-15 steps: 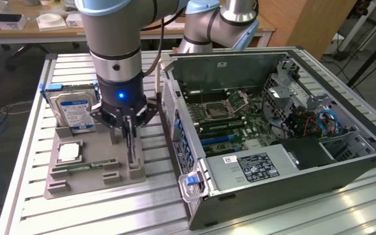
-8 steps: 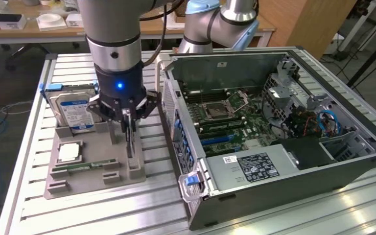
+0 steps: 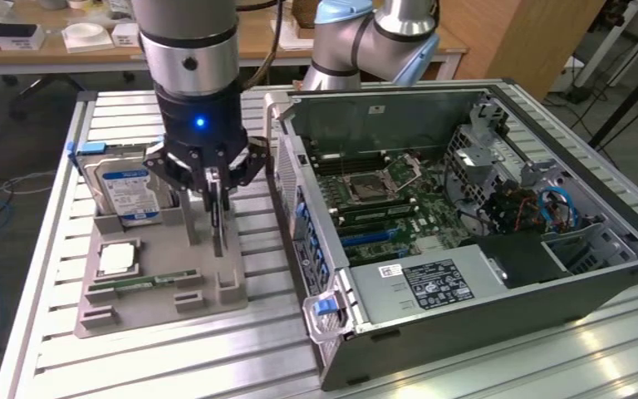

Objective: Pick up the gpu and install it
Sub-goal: 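Pick up the gpu and move the gpu toward the slot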

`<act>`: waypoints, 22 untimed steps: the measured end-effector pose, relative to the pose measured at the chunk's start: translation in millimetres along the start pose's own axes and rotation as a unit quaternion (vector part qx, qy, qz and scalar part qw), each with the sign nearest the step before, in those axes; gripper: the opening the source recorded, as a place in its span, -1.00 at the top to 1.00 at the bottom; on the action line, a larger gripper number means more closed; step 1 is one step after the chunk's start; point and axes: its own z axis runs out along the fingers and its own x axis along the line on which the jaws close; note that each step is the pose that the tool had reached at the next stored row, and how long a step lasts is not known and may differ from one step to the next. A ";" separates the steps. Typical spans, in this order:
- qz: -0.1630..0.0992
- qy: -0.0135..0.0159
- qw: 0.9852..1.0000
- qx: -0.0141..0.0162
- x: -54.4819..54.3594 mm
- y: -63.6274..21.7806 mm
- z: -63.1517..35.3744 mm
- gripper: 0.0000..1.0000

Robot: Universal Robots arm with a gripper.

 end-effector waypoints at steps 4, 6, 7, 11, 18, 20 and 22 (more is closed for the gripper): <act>0.000 0.000 1.000 0.000 -0.2 0.3 -11.0 0.47; 0.000 0.000 1.000 -0.001 -0.2 0.5 -16.3 0.47; 0.000 -0.001 1.000 -0.001 -0.2 0.6 -19.0 0.47; 0.000 -0.001 1.000 -0.002 -0.5 0.9 -30.4 0.47; 0.000 -0.001 1.000 -0.002 -1.0 1.7 -55.9 0.47; 0.000 -0.001 1.000 -0.002 -1.2 1.9 -62.5 0.47; 0.000 -0.001 1.000 -0.002 -1.3 2.1 -69.7 0.47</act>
